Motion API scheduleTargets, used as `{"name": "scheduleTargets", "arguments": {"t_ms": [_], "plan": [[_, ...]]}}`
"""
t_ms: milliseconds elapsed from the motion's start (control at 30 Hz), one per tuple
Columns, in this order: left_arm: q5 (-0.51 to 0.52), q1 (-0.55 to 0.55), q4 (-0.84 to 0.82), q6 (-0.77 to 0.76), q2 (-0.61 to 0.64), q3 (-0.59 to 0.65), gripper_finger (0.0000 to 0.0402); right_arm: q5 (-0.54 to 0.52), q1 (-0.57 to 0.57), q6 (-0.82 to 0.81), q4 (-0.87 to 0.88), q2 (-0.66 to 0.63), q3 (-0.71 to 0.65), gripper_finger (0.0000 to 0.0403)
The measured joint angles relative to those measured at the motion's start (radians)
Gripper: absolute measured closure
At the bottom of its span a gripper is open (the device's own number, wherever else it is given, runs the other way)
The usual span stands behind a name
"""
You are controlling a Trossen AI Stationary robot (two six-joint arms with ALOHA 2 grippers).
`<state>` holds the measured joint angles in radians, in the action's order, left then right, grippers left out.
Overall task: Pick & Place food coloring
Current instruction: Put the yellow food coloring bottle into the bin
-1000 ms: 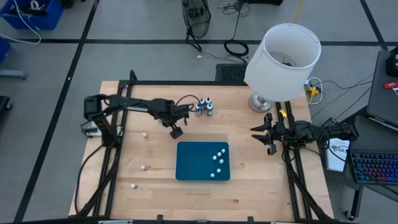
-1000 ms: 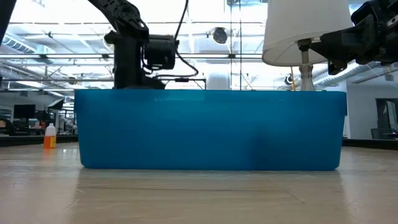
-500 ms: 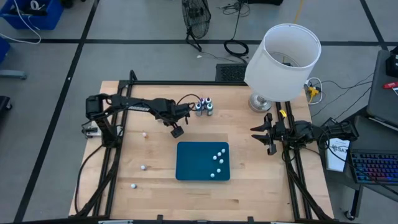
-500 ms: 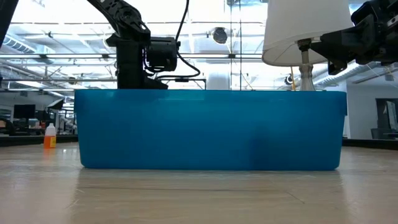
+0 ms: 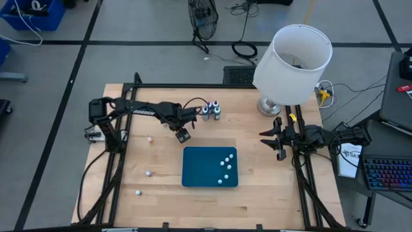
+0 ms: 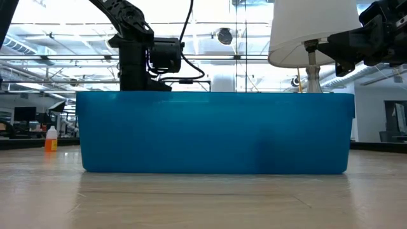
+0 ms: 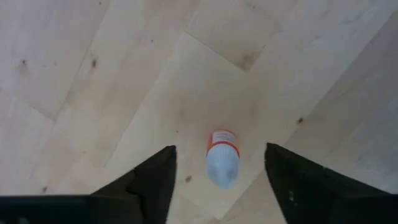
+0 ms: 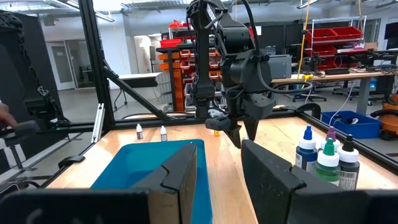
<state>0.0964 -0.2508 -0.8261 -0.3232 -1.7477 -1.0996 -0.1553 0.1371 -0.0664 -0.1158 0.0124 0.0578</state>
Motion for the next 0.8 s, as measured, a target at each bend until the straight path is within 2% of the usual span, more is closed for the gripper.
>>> {"name": "scheduleTargets", "arguments": {"t_ms": [400, 800], "plan": [[-0.013, 0.000, -0.011, -0.020, 0.000, 0.000, 0.0265, 0.000, 0.000, 0.000, 0.000, 0.000, 0.000, 0.0289], [0.009, 0.000, -0.004, -0.014, 0.000, 0.000, 0.0305, 0.000, 0.000, 0.000, 0.000, 0.000, 0.000, 0.0289]]}}
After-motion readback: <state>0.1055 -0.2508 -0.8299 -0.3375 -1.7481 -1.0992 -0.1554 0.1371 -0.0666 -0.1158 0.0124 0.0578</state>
